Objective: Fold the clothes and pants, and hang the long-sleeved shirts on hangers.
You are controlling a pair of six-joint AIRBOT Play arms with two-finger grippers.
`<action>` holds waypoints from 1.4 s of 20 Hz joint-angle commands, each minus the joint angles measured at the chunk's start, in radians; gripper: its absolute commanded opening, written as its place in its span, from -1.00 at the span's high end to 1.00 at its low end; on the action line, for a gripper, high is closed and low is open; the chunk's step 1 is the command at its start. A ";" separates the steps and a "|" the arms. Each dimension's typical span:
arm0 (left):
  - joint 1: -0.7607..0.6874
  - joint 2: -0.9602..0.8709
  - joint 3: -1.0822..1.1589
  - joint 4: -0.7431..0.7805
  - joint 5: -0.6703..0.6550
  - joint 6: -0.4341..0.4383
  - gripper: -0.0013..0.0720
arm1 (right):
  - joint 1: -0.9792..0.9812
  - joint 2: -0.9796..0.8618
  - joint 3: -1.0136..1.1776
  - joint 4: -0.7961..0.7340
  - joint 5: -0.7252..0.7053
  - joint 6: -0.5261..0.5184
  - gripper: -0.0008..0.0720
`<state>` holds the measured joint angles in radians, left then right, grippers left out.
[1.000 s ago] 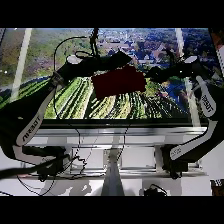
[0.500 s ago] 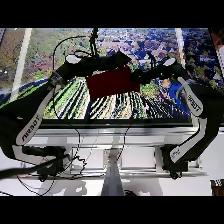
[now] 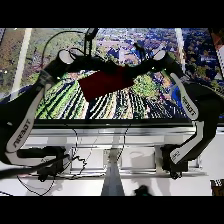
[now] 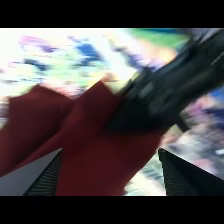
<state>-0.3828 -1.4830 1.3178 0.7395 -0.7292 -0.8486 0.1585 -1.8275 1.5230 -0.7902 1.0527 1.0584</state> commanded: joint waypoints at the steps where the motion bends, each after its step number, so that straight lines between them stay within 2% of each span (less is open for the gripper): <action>1: 0.048 0.106 0.001 0.364 0.005 -0.001 -0.92 | -0.072 0.063 0.092 -0.159 -0.025 0.124 0.94; 4: 0.092 0.176 0.001 0.465 0.001 -0.041 -0.92 | -0.205 0.147 0.104 -0.286 -0.033 0.298 0.94; 7: 0.122 0.217 0.001 0.465 -0.008 -0.042 -0.92 | -0.362 0.225 0.104 -0.420 0.004 0.499 0.94; 13: 0.129 0.229 0.000 0.465 -0.121 -0.041 -0.93 | -0.669 0.400 0.104 -0.715 0.109 0.916 0.94; 14: 0.128 0.229 0.000 0.464 -0.130 -0.042 -0.92 | -0.710 0.423 0.104 -0.762 0.135 0.945 0.94; 19: 0.128 0.229 0.000 0.465 -0.131 -0.041 -0.93 | -0.875 0.456 0.099 -0.912 0.384 0.949 0.94; 23: 0.128 0.228 0.000 0.464 -0.130 -0.041 -0.93 | -0.926 0.455 0.092 -0.916 0.438 0.948 0.89; 24: 0.128 0.228 0.000 0.464 -0.130 -0.041 -0.93 | -0.927 0.455 0.092 -0.916 0.440 0.946 0.36; 25: 0.128 0.227 0.000 0.464 -0.130 -0.041 -0.93 | -0.926 0.455 0.092 -0.916 0.439 0.944 -0.35; 26: 0.128 0.225 0.000 0.464 -0.130 -0.041 -0.93 | -0.926 0.454 0.092 -0.914 0.439 0.938 -0.69; 28: 0.128 0.222 0.000 0.464 -0.130 -0.041 -0.93 | -0.919 0.449 0.092 -0.912 0.438 0.937 -0.64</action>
<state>-0.2550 -1.2579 1.3178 1.2034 -0.8593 -0.8898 -0.7559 -1.3758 1.6157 -1.6943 1.4708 1.9972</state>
